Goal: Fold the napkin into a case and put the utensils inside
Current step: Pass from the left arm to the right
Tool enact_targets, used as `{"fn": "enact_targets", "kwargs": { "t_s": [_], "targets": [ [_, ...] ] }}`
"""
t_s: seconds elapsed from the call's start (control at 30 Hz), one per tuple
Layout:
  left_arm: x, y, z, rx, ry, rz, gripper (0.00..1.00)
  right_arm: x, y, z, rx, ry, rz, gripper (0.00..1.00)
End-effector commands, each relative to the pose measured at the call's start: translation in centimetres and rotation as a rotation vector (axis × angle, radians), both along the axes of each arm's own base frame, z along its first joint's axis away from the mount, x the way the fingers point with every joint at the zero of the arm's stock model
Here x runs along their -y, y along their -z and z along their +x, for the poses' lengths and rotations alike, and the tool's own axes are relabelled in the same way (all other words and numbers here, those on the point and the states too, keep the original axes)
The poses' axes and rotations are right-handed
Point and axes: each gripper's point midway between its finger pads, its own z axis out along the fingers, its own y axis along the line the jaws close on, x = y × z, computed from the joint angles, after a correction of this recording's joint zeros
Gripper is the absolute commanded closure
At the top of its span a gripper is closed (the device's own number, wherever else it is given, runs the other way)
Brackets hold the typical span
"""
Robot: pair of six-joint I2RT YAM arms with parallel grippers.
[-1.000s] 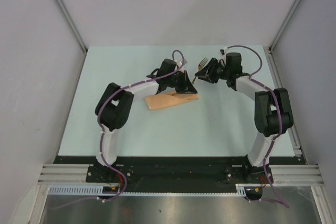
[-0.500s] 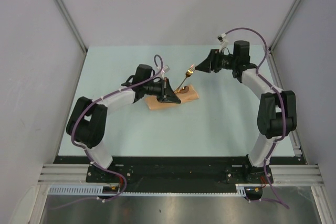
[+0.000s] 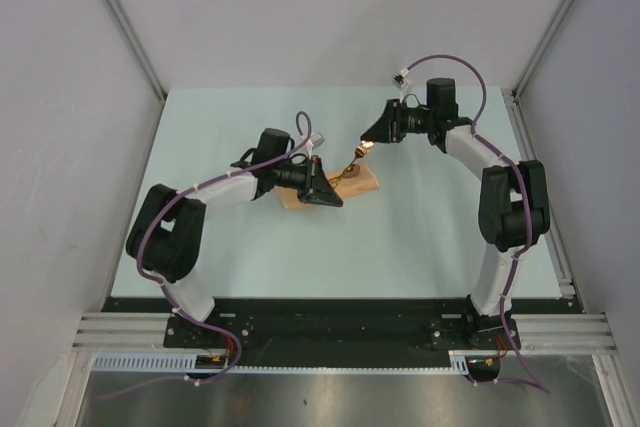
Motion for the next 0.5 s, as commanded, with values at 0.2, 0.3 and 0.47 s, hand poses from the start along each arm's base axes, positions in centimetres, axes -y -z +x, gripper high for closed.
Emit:
{"fn": "enact_targets", "kwargs": {
  "t_s": [0.2, 0.3, 0.47],
  "targets": [
    [-0.7, -2.4, 1.9, 0.123, 0.026, -0.041, 0.98, 0.1, 0.8, -0.5, 0.003, -0.011, -0.008, 1.0],
    [-3.2, -0.7, 4.8, 0.152, -0.15, 0.125, 0.57, 1.6, 1.4, 1.5, 0.0, 0.183, -0.077, 1.0],
    [-8.7, 1.5, 8.5, 0.141, -0.448, 0.306, 0.6, 6.2, 3.6, 3.8, -0.004, 0.512, -0.19, 1.0]
  ]
}}
